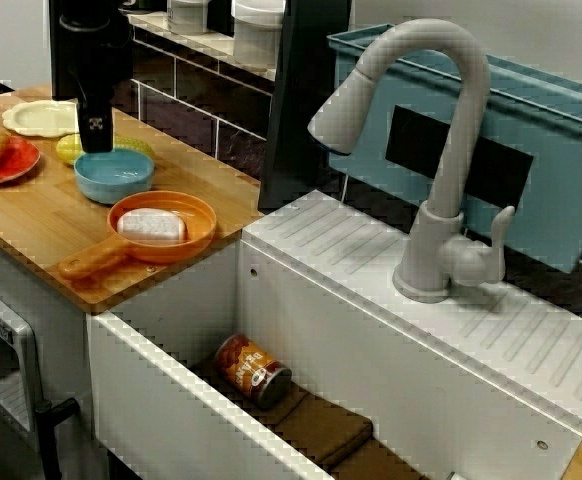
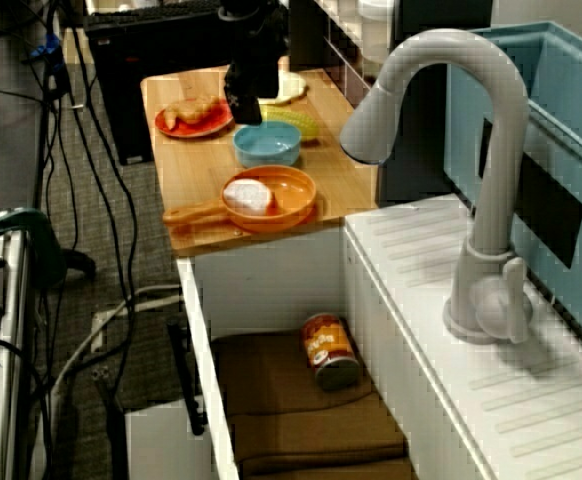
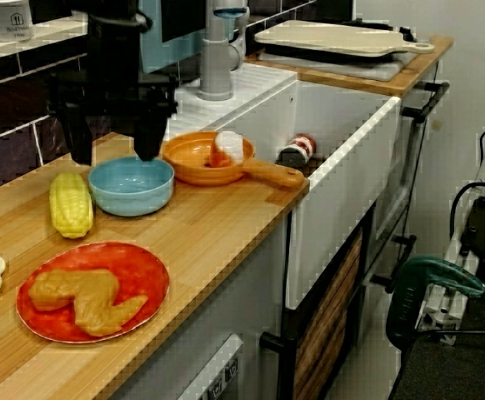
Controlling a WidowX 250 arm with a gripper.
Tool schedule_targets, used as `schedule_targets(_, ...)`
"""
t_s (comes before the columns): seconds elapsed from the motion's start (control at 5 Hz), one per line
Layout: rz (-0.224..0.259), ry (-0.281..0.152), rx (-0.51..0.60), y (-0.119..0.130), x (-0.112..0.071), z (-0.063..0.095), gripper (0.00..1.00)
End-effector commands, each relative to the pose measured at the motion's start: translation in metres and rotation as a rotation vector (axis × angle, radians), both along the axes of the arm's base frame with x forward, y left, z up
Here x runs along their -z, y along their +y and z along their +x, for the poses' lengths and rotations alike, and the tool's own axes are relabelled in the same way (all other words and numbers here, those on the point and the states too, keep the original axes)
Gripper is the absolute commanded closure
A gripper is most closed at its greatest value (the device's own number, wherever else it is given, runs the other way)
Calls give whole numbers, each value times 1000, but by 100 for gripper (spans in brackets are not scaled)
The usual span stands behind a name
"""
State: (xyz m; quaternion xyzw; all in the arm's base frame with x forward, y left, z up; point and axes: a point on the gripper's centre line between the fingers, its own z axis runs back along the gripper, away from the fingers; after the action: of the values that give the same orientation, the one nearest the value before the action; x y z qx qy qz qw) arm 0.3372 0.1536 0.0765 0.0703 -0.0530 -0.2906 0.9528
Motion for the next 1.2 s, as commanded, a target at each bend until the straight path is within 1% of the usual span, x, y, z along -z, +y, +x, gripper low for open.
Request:
schedule_targets(0.0,81,-118,-21,20,-35,7,0)
schedule_targets(0.4,72,-99,-31,33,-38,12,0)
schedule_targets(0.6,82,-76,-14,39,-35,14,0)
schedule_targets(1.0,106,-54,32,48,-30,13,0)
